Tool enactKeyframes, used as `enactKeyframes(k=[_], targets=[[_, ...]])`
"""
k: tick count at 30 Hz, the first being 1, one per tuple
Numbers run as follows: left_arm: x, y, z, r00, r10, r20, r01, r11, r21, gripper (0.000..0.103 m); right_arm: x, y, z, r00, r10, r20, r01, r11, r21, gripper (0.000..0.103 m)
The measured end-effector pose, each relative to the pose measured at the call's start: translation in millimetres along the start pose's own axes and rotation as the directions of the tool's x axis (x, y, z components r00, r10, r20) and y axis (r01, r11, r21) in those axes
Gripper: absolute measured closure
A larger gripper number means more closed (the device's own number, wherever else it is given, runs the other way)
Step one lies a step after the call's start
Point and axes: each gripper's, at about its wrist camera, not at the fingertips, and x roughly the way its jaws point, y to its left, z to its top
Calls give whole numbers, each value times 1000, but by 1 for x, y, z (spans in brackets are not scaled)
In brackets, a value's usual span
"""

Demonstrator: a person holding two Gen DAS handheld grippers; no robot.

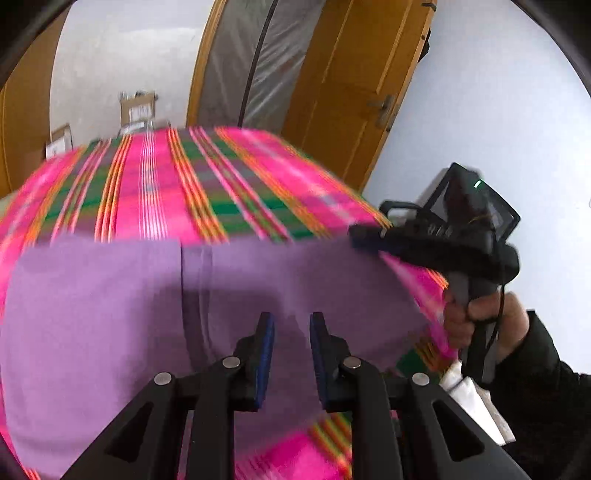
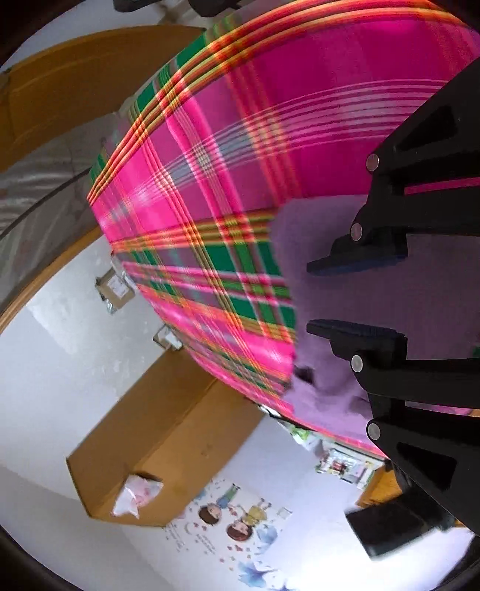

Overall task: Fold clothes
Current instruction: 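Open the right gripper and pull it back from the fold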

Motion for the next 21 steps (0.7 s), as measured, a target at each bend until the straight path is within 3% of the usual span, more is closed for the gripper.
enactKeyframes(k=[3,5,7,13,14,18,21], targets=[[26,13,18,998,65,-26,-66,998,-16,83,16,-19,11,1000,-19,-24,21,997,75,84],[49,32,20,989,116,-91,-122,990,-66,83,19,-32,13,1000,-8,-21,11,992,125,97],[56,44,18,990,107,-90,-116,989,-97,86,18,-40,14,1000,6,-16,-4,988,157,103],[44,46,7,991,106,-86,-114,989,-97,86,8,-40,13,1000,18,4,-18,989,148,99],[40,44,3,991,107,-85,-115,989,-97,86,1,-36,11,1000,22,15,-23,991,130,94],[15,37,-16,993,101,-68,-107,989,-103,85,-25,-17,-2,997,45,55,-47,999,26,91],[3,31,-27,993,102,-59,-108,989,-102,83,-36,-9,-22,998,57,28,-56,998,-39,91]])
